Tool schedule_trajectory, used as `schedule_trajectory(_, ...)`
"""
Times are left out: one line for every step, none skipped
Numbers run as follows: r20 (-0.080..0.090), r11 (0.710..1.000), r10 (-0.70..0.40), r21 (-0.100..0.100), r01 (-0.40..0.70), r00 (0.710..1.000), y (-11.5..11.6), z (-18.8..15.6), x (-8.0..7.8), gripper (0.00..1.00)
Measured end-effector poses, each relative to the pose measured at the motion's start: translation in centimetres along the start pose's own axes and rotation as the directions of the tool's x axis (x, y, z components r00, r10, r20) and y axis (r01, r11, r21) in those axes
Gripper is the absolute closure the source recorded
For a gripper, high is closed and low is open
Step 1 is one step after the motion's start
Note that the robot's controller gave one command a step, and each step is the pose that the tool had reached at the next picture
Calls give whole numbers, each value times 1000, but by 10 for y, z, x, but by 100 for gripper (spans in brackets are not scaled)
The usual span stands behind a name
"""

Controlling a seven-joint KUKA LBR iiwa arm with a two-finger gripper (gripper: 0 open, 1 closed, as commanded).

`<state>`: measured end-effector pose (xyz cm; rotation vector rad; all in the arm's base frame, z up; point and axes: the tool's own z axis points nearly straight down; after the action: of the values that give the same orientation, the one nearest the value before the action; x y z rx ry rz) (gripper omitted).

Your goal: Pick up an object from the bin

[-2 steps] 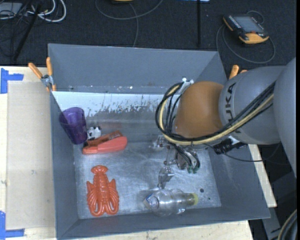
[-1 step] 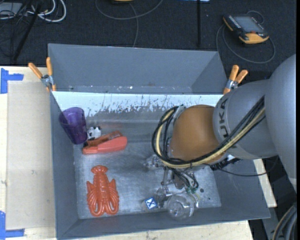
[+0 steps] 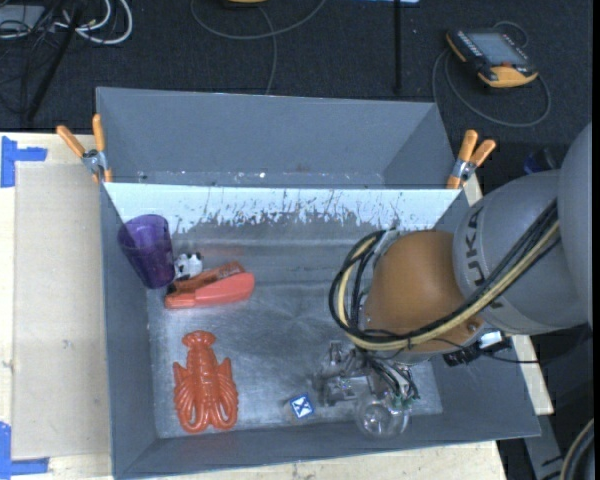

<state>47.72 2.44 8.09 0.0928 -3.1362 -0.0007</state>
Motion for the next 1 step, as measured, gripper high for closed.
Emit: schedule_trajectory(0,1000,0,0,0,1000,0,0,0,100)
